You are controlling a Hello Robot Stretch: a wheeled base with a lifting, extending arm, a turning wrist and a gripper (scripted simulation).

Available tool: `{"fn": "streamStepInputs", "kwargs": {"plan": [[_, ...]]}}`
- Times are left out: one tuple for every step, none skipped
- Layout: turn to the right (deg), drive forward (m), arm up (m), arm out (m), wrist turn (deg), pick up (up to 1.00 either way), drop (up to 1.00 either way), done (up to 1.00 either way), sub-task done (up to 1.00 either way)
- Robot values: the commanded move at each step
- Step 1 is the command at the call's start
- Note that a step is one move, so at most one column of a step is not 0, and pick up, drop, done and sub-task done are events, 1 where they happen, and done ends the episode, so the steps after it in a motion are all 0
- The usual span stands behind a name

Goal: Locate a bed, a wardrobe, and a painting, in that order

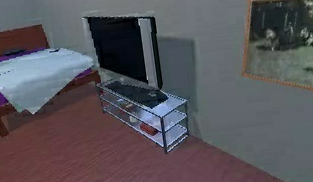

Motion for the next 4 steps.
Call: {"fn": "streamStepInputs", "kwargs": {"plan": [[27.0, 0.0, 0.0, 0.0, 0.0, 0.0, 0.0, 0.0, 0.0], [0.0, 0.15, 0.0, 0.0, 0.0, 0.0, 0.0, 0.0, 0.0], [-45.0, 0.0, 0.0, 0.0, 0.0, 0.0, 0.0, 0.0, 0.0], [-24.0, 0.0, 0.0, 0.0, 0.0, 0.0, 0.0, 0.0, 0.0]]}}
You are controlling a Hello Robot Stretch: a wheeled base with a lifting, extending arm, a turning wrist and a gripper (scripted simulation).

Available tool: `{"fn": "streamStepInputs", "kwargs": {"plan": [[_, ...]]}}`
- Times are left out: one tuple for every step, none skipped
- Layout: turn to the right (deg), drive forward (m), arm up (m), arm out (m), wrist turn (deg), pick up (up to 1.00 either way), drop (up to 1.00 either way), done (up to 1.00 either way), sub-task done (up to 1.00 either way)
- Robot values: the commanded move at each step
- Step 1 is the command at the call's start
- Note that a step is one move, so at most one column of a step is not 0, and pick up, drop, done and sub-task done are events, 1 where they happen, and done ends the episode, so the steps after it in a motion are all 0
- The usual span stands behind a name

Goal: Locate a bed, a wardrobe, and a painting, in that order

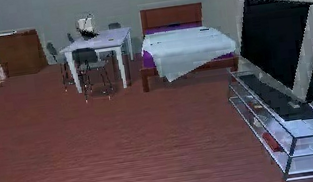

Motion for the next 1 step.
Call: {"fn": "streamStepInputs", "kwargs": {"plan": [[0.0, 1.0, 0.0, 0.0, 0.0, 0.0, 0.0, 0.0, 0.0]]}}
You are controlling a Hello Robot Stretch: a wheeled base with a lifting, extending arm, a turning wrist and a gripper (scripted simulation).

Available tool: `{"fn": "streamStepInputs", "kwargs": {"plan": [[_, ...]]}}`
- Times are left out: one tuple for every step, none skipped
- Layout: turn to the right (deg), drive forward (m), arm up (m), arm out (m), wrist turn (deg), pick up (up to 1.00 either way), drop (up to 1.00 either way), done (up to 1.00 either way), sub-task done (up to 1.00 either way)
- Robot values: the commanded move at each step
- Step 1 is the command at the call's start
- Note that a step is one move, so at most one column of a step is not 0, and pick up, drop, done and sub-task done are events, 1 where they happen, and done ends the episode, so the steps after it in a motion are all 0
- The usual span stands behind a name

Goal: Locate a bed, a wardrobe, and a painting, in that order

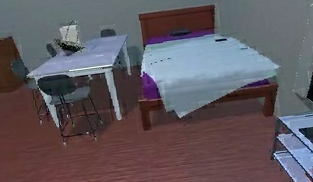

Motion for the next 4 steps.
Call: {"fn": "streamStepInputs", "kwargs": {"plan": [[-3.0, 0.0, 0.0, 0.0, 0.0, 0.0, 0.0, 0.0, 0.0], [0.0, 1.0, 0.0, 0.0, 0.0, 0.0, 0.0, 0.0, 0.0], [0.0, 0.2, 0.0, 0.0, 0.0, 0.0, 0.0, 0.0, 0.0], [21.0, 0.0, 0.0, 0.0, 0.0, 0.0, 0.0, 0.0, 0.0]]}}
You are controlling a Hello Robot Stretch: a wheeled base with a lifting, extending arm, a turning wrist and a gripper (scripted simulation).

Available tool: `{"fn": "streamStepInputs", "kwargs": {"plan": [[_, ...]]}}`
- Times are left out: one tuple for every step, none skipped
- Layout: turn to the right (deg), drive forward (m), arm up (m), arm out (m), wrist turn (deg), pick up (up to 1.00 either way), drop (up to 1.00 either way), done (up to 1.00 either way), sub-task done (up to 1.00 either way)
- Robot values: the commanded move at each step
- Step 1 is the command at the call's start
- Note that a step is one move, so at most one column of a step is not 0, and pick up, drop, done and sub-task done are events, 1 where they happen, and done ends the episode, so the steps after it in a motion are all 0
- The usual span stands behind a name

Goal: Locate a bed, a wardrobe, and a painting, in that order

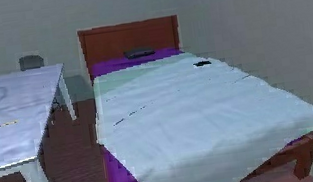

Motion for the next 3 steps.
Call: {"fn": "streamStepInputs", "kwargs": {"plan": [[0.0, 0.0, 0.0, 0.0, 0.0, 0.0, 0.0, 0.0, 1.0], [45.0, 0.0, 0.0, 0.0, 0.0, 0.0, 0.0, 0.0, 0.0], [45.0, 0.0, 0.0, 0.0, 0.0, 0.0, 0.0, 0.0, 0.0]]}}
